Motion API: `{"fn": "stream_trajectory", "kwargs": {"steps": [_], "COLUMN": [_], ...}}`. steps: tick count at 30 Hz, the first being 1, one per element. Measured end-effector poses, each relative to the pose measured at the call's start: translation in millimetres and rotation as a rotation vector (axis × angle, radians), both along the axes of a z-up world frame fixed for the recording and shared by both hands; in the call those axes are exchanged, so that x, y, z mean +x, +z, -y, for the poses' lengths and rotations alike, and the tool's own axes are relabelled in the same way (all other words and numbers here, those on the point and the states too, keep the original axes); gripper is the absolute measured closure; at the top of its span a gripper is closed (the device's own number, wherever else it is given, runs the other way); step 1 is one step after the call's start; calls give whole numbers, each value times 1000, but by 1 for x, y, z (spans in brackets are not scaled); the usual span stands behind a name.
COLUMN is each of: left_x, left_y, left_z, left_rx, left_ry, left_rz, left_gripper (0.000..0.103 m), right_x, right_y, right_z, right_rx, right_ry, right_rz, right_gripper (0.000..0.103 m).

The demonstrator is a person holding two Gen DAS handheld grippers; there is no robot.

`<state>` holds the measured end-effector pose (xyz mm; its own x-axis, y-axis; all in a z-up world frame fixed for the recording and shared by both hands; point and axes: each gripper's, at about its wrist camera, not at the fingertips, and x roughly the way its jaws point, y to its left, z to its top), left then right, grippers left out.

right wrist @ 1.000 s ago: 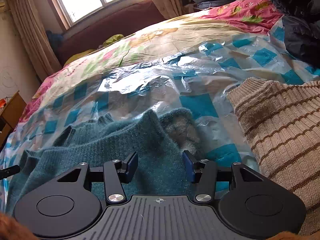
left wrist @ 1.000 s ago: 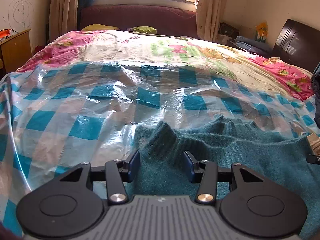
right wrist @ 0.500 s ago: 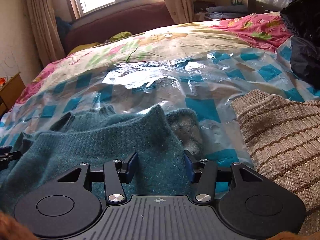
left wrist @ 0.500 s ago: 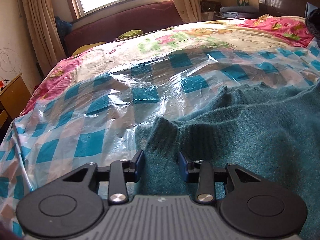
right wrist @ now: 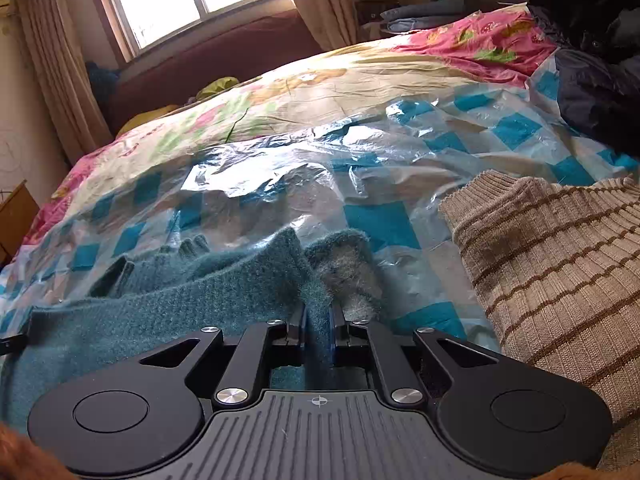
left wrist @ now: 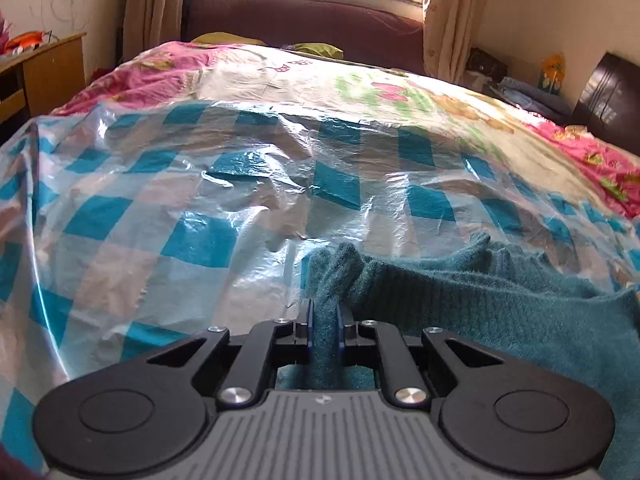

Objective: Fold small clothes

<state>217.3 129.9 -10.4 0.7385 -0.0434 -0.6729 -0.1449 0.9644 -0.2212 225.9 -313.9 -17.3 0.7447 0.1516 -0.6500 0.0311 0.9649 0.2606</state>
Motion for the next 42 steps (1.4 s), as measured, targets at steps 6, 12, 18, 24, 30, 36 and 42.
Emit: {"fn": "stream_trajectory", "kwargs": {"steps": [6, 12, 18, 24, 30, 36, 42], "left_x": [-1, -3, -7, 2, -22, -55, -74], "left_y": [-3, 7, 5, -10, 20, 53, 42], "left_z": [-16, -10, -3, -12, -1, 32, 105], "left_rx": [-153, -136, -32, -21, 54, 110, 136], "left_ry": [31, -9, 29, 103, 82, 8, -206], "left_rz": [-10, 10, 12, -27, 43, 119, 77], "left_gripper": [83, 79, 80, 81, 81, 81, 81], "right_x": [3, 11, 6, 15, 10, -5, -15], "right_y": [-4, 1, 12, -17, -12, -10, -5], "right_z": [12, -4, -1, 15, 20, 28, 32], "right_rx": [92, 44, 16, 93, 139, 208, 252], "right_ry": [-7, 66, 35, -38, -43, -77, -76], "right_rz": [-34, -26, -4, -76, -59, -18, 24], "right_gripper": [86, 64, 94, 95, 88, 85, 71]}}
